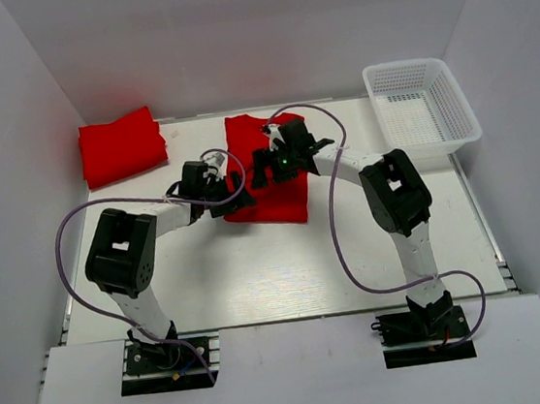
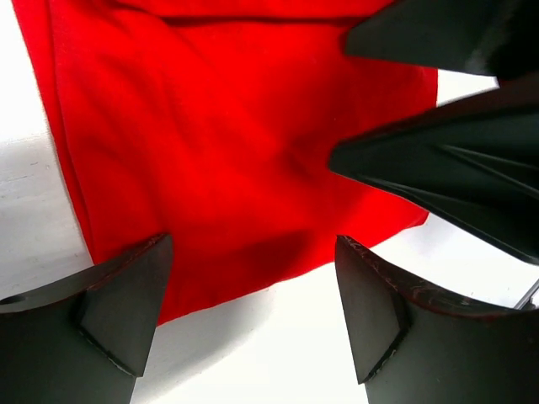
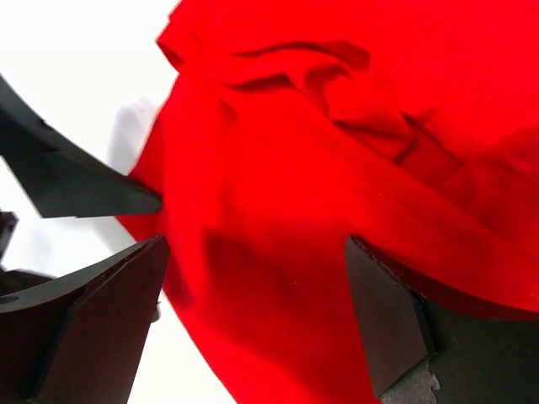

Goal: Fold and stack the t-shirts
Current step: Fold the folded rectangular tshirt in 1/3 of the way

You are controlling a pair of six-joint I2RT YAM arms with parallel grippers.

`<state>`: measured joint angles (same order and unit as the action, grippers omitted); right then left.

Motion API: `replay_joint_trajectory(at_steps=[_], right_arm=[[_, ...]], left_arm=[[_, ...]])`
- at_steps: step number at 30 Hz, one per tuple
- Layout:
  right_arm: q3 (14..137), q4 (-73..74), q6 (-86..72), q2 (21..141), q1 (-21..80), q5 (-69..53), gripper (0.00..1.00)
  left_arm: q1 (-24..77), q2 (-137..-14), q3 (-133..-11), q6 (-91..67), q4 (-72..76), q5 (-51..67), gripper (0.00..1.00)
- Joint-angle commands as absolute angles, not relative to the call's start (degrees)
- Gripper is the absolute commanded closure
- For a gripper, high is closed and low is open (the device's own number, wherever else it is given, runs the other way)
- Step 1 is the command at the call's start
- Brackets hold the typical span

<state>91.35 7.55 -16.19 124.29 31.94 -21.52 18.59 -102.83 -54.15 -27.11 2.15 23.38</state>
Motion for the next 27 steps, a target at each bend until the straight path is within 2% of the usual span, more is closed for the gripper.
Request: replay_joint_trajectory(at_steps=[1, 6, 17, 27], right_arm=[[92.6, 5.5, -17.4, 124.6, 31.8, -21.9, 0.1], [91.7, 4.7, -18.4, 125.6, 31.7, -21.5, 0.1], [92.4, -7.1, -23.1, 127.8, 31.6, -6.9, 0.1], [92.9, -13.0, -24.3, 129.3, 31.0, -1.6, 0.1]], left_arm=[[18.9, -102.0, -52.1, -27.3, 1.5, 22.8, 0.12], [18.9, -102.0, -51.6, -27.3, 0.9, 22.2, 0.12], [18.9, -99.7, -48.6, -27.3, 0.9, 22.2, 0.12], [18.9, -98.6, -47.4, -27.3, -0.2, 22.3, 0.12]])
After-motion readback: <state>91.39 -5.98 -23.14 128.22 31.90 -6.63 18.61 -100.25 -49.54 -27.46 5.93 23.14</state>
